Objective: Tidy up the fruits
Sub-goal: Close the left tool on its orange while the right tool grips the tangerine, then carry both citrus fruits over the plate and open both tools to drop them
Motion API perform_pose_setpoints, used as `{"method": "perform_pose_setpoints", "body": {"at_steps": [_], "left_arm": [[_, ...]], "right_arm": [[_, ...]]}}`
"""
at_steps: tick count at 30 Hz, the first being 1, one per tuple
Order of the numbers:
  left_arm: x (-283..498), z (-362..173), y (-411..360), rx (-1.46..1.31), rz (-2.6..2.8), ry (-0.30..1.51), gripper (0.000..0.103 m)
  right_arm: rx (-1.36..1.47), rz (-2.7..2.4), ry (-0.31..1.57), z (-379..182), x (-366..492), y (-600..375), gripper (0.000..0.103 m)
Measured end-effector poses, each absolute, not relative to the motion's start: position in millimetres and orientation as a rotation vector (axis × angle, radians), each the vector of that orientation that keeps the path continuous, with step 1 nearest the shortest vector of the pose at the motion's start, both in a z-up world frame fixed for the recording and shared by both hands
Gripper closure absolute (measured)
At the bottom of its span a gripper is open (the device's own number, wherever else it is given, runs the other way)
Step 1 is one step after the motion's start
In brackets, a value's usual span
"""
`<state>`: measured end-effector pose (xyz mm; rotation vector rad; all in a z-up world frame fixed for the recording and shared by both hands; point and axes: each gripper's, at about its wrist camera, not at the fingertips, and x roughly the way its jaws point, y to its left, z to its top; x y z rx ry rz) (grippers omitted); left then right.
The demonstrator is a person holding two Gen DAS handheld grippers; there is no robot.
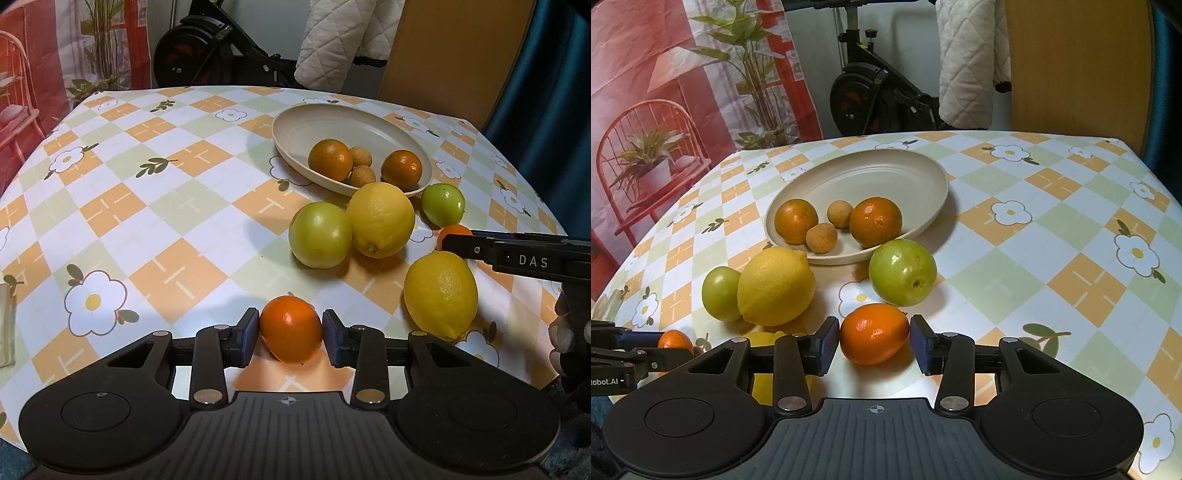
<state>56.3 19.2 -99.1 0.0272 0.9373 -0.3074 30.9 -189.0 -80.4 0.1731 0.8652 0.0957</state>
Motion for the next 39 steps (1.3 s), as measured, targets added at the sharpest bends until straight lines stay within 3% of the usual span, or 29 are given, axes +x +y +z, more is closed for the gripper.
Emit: {"method": "perform_pose_setpoints", "body": {"at_steps": [16, 39], "left_arm": [[56.2, -92.3, 22.3, -0.001, -0.305, 0.904, 0.064], [80.3, -29.3, 38.0, -0.073, -0.31, 0.726, 0.064]], "right_arm": [[0.223, 0.101, 0.852, -83.8, 31.5, -193.2, 0.064], [0.148, 0.094, 0.704, -21.9, 39.7, -207.2, 0.064]]}}
